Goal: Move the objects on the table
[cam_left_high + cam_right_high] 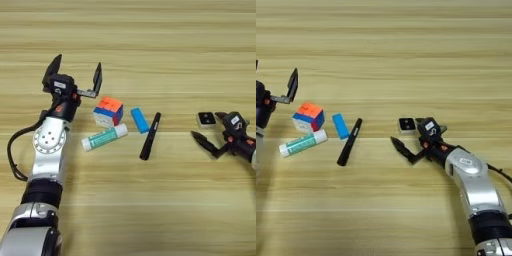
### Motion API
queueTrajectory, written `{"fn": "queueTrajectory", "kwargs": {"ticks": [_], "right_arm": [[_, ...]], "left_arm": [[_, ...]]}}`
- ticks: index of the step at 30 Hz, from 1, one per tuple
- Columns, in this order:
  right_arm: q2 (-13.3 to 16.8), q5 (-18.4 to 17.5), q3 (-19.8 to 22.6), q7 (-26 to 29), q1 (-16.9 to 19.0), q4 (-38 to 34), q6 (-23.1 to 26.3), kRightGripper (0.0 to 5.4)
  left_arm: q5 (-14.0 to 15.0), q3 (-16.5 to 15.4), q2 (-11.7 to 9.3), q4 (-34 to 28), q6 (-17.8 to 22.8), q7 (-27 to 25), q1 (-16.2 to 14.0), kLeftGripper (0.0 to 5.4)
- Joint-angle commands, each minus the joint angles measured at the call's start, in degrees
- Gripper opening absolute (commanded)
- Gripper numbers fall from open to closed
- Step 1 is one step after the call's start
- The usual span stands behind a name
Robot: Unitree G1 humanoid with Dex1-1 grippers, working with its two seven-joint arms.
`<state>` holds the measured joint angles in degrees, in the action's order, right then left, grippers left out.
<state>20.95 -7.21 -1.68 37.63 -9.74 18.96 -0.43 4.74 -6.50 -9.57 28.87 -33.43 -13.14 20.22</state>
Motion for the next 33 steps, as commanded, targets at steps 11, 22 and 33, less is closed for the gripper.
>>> {"fn": "queueTrajectory", "kwargs": {"ticks": [11, 22, 33], "right_arm": [[-1.36, 1.36, 1.0, -5.87, -2.87, 6.89, -0.05, 5.18], [-1.02, 1.61, 0.56, -6.07, -2.68, 6.62, -0.56, 4.17], [-0.83, 2.01, 0.49, -5.86, -1.96, 5.34, -0.16, 2.98]], "left_arm": [[0.04, 0.23, -0.11, 0.11, 0.68, 0.02, 0.4, 5.4], [0.2, 0.15, -0.22, 0.11, 0.66, -0.17, 0.37, 5.4], [0.26, 0.19, -0.23, -0.16, 0.78, -0.24, 0.29, 5.4]]}}
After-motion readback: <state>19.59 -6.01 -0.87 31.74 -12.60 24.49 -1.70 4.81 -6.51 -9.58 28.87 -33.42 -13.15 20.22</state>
